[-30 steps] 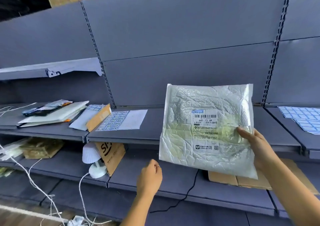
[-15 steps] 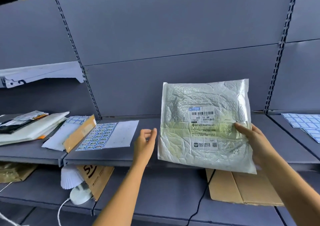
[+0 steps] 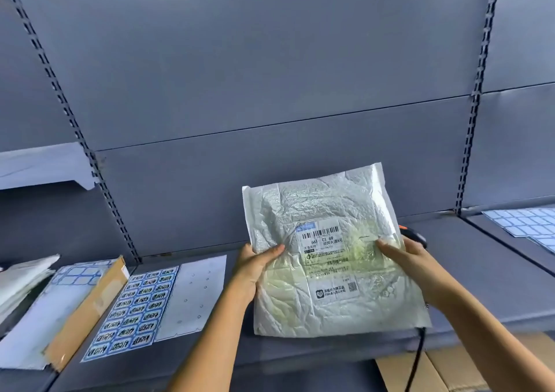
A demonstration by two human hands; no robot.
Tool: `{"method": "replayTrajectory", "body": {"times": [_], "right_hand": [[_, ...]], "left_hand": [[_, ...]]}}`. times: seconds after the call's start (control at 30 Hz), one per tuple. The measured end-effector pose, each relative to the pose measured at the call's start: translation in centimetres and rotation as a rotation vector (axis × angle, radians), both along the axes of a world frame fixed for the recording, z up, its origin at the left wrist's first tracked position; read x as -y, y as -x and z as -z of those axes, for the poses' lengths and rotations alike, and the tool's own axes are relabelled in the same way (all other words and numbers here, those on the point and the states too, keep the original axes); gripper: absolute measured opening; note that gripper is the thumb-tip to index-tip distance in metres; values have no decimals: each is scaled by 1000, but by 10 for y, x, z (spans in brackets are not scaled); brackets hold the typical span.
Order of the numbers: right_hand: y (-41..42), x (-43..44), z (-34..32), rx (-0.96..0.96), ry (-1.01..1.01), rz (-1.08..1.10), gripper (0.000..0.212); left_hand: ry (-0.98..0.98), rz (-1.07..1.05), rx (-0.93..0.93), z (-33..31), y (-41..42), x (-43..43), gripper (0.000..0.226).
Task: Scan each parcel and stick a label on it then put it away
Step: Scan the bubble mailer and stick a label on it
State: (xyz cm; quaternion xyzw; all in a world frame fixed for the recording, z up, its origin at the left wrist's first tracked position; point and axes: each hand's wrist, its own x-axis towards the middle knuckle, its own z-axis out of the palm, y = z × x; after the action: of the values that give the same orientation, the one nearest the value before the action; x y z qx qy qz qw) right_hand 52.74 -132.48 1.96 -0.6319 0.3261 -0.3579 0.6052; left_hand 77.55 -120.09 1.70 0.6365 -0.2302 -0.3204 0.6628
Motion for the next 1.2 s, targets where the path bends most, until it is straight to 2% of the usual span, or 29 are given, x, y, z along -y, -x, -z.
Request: {"method": "replayTrajectory", "body": {"times": [0.07, 0.13, 0.2, 0.23, 0.3, 0.33, 0.43, 0.53, 0.67, 0.73, 0.8, 0.93, 0.97, 1.03, 1.13, 1.2], "right_hand": [[-2, 7, 7, -37, 107, 123, 14], [4, 22, 23, -90, 167, 404, 17], [12, 33, 40, -314, 151, 621, 36], [15, 37, 48, -407, 120, 631, 41], [15, 37, 58, -510, 92, 571, 30], [13, 38, 61, -550, 99, 560, 30], [7, 45, 61, -612, 77, 558, 34], [2, 57, 56, -636, 13, 531, 38], [6, 67, 44, -690, -32, 470, 35], [10, 67, 40, -656, -102, 412, 33], [12, 66, 42, -584, -128, 390, 27], [12, 62, 54, -275, -274, 419, 17], [12, 61, 56, -221, -300, 424, 16], [12, 58, 56, -175, -324, 420, 15], [14, 54, 50, -147, -341, 400, 15], [15, 54, 49, -134, -336, 409, 15]], "left_hand": [[45, -3, 9, 2, -2, 2, 73], [63, 6, 50, 3, -7, 4, 74], [68, -6, 81, 4, -14, 4, 91], [77, -14, 77, 8, -18, 6, 106], [47, -8, 65, 13, -21, 7, 126], [38, 0, 71, 14, -21, 7, 124], [-31, -6, 113, 8, -13, 4, 92], [-80, -12, 108, 16, -18, 7, 72], [-54, 10, 74, 23, -21, 9, 80], [-63, 8, 53, 26, -21, 11, 79], [-77, -10, 39, 26, -20, 12, 64], [-52, 19, 9, 33, -21, 18, 84], [-53, 15, 11, 37, -23, 20, 78], [-55, 21, -2, 43, -25, 23, 63], [-56, 66, -3, 48, -27, 28, 64], [-49, 67, 9, 47, -28, 30, 52]]}}
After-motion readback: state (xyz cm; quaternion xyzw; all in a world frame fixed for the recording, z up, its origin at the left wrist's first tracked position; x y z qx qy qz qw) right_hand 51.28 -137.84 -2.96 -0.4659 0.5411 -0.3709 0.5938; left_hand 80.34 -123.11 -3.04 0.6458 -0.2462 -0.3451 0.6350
